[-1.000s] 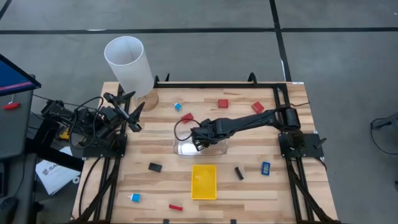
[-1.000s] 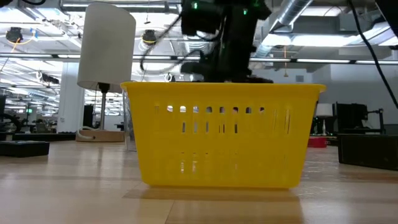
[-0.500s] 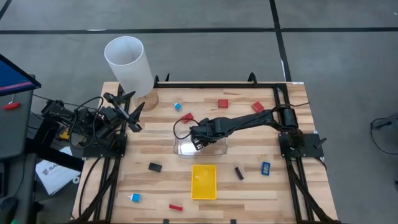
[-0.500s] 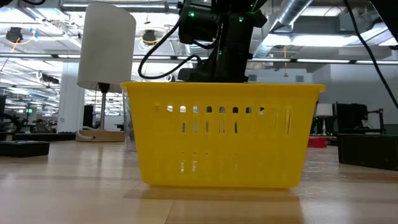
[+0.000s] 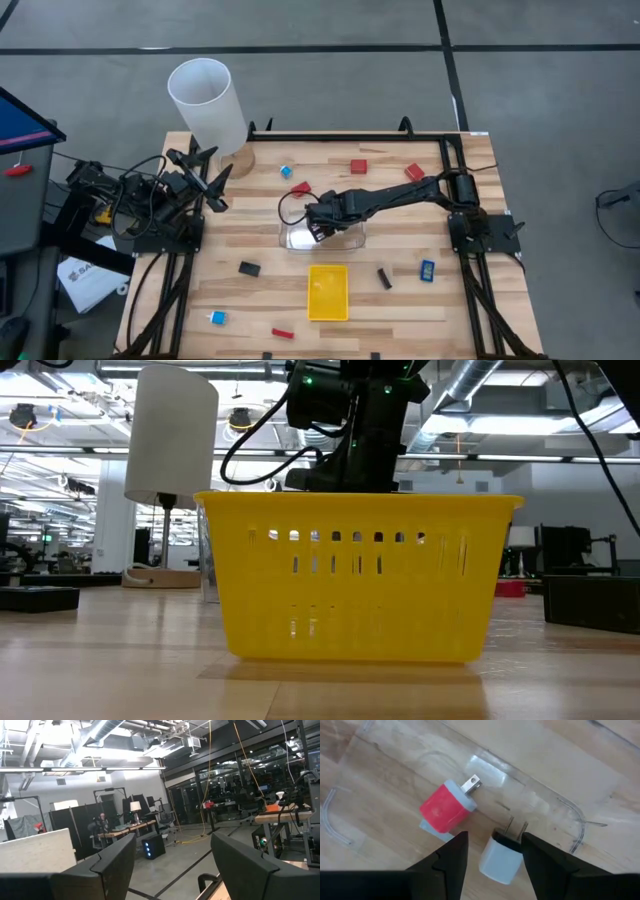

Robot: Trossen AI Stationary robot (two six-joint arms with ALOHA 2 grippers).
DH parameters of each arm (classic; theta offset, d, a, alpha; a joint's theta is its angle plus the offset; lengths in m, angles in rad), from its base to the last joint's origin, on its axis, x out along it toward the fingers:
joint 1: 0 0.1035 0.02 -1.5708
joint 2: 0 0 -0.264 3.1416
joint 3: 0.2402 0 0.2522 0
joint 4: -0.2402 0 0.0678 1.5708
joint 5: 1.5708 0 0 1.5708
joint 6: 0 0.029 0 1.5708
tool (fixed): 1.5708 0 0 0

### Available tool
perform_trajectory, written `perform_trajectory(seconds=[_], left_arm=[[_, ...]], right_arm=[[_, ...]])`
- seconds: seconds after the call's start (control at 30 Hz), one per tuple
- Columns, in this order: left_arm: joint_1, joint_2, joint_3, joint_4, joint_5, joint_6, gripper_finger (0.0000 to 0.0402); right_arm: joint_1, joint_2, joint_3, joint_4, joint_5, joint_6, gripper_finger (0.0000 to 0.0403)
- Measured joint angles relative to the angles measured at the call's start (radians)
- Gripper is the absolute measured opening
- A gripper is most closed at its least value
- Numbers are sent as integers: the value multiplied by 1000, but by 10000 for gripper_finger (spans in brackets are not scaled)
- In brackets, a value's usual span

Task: Pick & Place Office items
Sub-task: Put the right red charger adapter into the transparent bin

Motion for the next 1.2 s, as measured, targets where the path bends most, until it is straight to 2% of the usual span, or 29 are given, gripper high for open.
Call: perform_trajectory(seconds=[0.2,0.43,0.8,1.0,1.2], left_arm=[[0,0,0,0,0,0,253],[0,0,0,0,-1,0,253],[0,0,0,-9,-31,7,253],[0,0,0,-9,-31,7,253],[0,0,0,-10,-31,7,253]], right_arm=[[0,-18,0,-1,5,-5,179],[2,-101,0,-33,74,-8,179],[33,-294,1,-366,256,129,179],[56,-366,1,-524,306,226,179],[69,-396,0,-607,319,281,179]])
